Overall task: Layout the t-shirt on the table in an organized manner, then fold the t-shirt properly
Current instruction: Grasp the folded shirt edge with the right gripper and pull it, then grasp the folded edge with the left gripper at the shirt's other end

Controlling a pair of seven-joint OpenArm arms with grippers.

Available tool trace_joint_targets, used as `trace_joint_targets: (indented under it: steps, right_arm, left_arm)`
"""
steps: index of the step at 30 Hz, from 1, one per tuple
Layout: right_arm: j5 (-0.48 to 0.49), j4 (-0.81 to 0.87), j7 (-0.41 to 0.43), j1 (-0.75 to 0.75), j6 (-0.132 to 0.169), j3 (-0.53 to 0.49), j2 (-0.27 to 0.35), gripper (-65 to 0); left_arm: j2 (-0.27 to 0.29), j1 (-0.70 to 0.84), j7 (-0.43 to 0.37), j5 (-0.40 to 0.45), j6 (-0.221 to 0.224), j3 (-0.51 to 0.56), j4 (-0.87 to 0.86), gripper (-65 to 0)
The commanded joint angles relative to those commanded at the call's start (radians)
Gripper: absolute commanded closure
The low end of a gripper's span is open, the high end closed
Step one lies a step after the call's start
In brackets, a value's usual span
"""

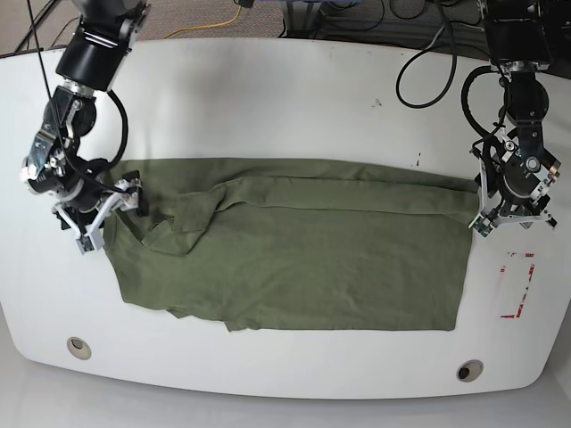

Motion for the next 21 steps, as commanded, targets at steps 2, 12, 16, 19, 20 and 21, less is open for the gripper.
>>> trace_joint_targets:
  steps: [2,12,16,19,20,21]
  right_arm:
    - [-0.002,-0.005,0.046,-0.04,0.0,0.0,0.028,-56.0]
    - [-0.002,-0.265,0.216,-0.063,0.0,0.0,0.091,-56.0]
    - [0.0,-0.328,0.259,-0.061,0.0,0.0,0.1,-56.0]
    - [0.008,-0.351,0.269,-0.061,0.0,0.0,0.092,-55.8]
    - [0.005,-0.356,0.269,-0.061,0.0,0.0,0.084,-54.7]
    - [0.002,-0.359,0.27,-0.061,0.0,0.0,0.08,-52.8]
  left_arm:
    - [0.009,0.0,-0.028,0.0,0.0,0.0,-0.002,-26.8]
    - [0.043,-0.002,-0.032,0.0,0.0,-0.002,-0.005,-36.7]
    - [0.057,-0.006,-0.032,0.002,0.0,-0.002,-0.006,-36.7]
    - [0.06,-0.006,-0.032,0.002,0.0,-0.002,-0.006,-36.7]
    - [0.06,-0.008,-0.032,0.003,0.0,-0.005,-0.006,-36.7]
    - [0.061,-0.008,-0.032,0.003,0.0,-0.012,-0.008,-36.7]
